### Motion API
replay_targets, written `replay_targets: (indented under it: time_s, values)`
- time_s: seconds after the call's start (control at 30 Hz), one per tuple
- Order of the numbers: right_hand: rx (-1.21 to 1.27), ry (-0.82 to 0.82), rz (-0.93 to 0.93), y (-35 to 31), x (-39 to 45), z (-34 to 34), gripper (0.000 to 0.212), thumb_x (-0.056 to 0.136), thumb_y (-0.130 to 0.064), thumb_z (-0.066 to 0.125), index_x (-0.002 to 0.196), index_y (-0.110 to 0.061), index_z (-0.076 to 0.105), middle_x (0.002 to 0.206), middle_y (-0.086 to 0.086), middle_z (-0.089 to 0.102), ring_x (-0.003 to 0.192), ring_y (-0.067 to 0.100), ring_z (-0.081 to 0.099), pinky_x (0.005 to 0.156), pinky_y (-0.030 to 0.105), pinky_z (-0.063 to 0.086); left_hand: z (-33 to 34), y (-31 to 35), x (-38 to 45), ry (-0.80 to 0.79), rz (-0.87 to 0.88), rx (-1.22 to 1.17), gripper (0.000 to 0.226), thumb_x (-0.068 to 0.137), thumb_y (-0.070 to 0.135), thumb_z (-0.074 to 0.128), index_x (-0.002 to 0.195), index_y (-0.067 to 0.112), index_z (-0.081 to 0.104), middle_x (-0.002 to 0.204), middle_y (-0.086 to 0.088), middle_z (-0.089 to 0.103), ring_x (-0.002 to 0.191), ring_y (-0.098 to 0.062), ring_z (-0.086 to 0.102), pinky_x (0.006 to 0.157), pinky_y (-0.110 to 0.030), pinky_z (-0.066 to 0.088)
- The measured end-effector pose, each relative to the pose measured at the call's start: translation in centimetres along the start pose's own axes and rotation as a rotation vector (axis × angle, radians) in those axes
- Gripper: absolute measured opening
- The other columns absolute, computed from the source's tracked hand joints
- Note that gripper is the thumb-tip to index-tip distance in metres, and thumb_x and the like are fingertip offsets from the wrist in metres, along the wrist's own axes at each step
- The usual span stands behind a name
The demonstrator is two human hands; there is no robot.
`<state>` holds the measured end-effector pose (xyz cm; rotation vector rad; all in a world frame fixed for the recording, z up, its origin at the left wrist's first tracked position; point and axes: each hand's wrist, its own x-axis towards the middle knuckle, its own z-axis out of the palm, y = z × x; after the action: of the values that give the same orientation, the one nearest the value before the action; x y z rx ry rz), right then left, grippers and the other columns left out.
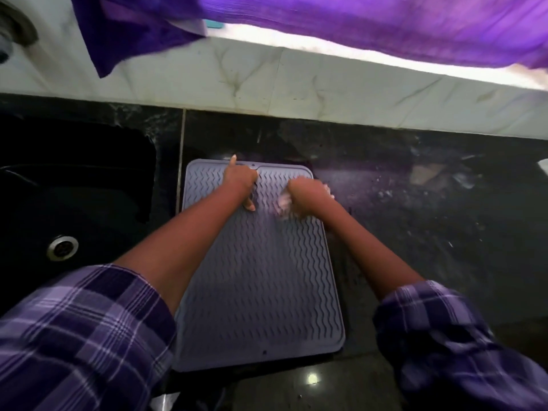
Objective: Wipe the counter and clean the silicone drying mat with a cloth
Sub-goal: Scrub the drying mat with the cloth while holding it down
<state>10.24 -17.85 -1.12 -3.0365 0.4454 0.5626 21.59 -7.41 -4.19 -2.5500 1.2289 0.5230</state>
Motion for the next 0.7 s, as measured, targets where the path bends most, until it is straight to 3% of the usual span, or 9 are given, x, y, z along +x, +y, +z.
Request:
replay_targets:
  time_s: [0.07, 0.23, 0.37, 0.47, 0.53, 0.63, 0.7]
  values:
    - [0.023, 0.169, 0.045, -0.4, 2.0, 0.0, 0.026, 0.083, -0.013, 0.058, 0.108, -0.013, 0.067, 0.109, 0.012, 0.068, 0.104, 0.03, 0.063, 0.088, 0.037, 0.048, 0.1, -0.2, -0.2, 0.004, -0.006, -0.023, 0.078, 0.071, 0.048, 0.077, 0.136, 0.015, 0.048, 0.14, -0.007, 0.053, 0.139, -0.023, 0.039, 0.122, -0.045, 0.001]
    - [-0.002, 0.202, -0.018, -1.5, -0.6, 3.9, 0.03, 0.09, -0.013, 0.052, 0.12, -0.018, 0.06, 0.112, 0.012, 0.065, 0.107, 0.029, 0.059, 0.096, 0.04, 0.042, 0.1, 0.1, -0.4, -0.009, -0.018, 0.013, 0.09, 0.072, 0.052, 0.074, 0.144, 0.013, 0.038, 0.147, -0.009, 0.045, 0.143, -0.023, 0.032, 0.121, -0.047, -0.001]
    - [0.091, 0.028, -0.152, -1.0, -6.3, 4.6, 0.032, 0.085, -0.01, 0.063, 0.115, -0.019, 0.066, 0.104, 0.008, 0.069, 0.096, 0.022, 0.065, 0.089, 0.032, 0.046, 0.5, -0.1, -0.1, 0.026, -0.015, -0.003, 0.095, 0.069, 0.057, 0.073, 0.146, 0.014, 0.037, 0.148, -0.008, 0.045, 0.142, -0.021, 0.035, 0.121, -0.047, -0.002]
    - [0.05, -0.12, -0.132, -0.8, -4.4, 2.1, 0.025, 0.081, -0.012, 0.064, 0.106, -0.014, 0.069, 0.1, 0.009, 0.07, 0.092, 0.024, 0.065, 0.081, 0.033, 0.051, 1.1, -0.7, -0.2, 0.031, 0.029, -0.065, 0.097, 0.069, 0.054, 0.075, 0.148, 0.016, 0.033, 0.152, -0.007, 0.04, 0.144, -0.017, 0.032, 0.119, -0.048, -0.007]
    - [0.064, 0.003, -0.049, -0.7, -0.9, 0.3, 0.026, 0.08, -0.008, 0.062, 0.104, -0.015, 0.068, 0.1, 0.009, 0.07, 0.089, 0.024, 0.064, 0.077, 0.033, 0.051, 1.2, -0.9, -0.2, 0.025, 0.04, -0.098, 0.096, 0.07, 0.051, 0.077, 0.148, 0.017, 0.032, 0.154, -0.004, 0.036, 0.145, -0.014, 0.028, 0.118, -0.049, -0.01]
    - [0.007, 0.27, 0.048, -1.5, 3.5, -0.9, 0.021, 0.086, -0.009, 0.053, 0.101, -0.012, 0.067, 0.104, 0.011, 0.069, 0.098, 0.028, 0.064, 0.087, 0.037, 0.048, 0.9, -1.0, -0.1, -0.001, 0.038, -0.136, 0.091, 0.067, 0.051, 0.079, 0.144, 0.023, 0.039, 0.148, -0.001, 0.046, 0.142, -0.013, 0.034, 0.118, -0.049, -0.011]
    - [0.008, 0.221, 0.061, -2.3, 4.5, -0.3, 0.023, 0.087, -0.012, 0.053, 0.106, -0.012, 0.066, 0.111, 0.013, 0.068, 0.106, 0.031, 0.062, 0.091, 0.038, 0.046, 0.6, -1.0, -0.1, -0.015, 0.028, -0.147, 0.088, 0.065, 0.051, 0.08, 0.14, 0.023, 0.045, 0.141, -0.001, 0.054, 0.138, -0.013, 0.041, 0.117, -0.049, -0.012]
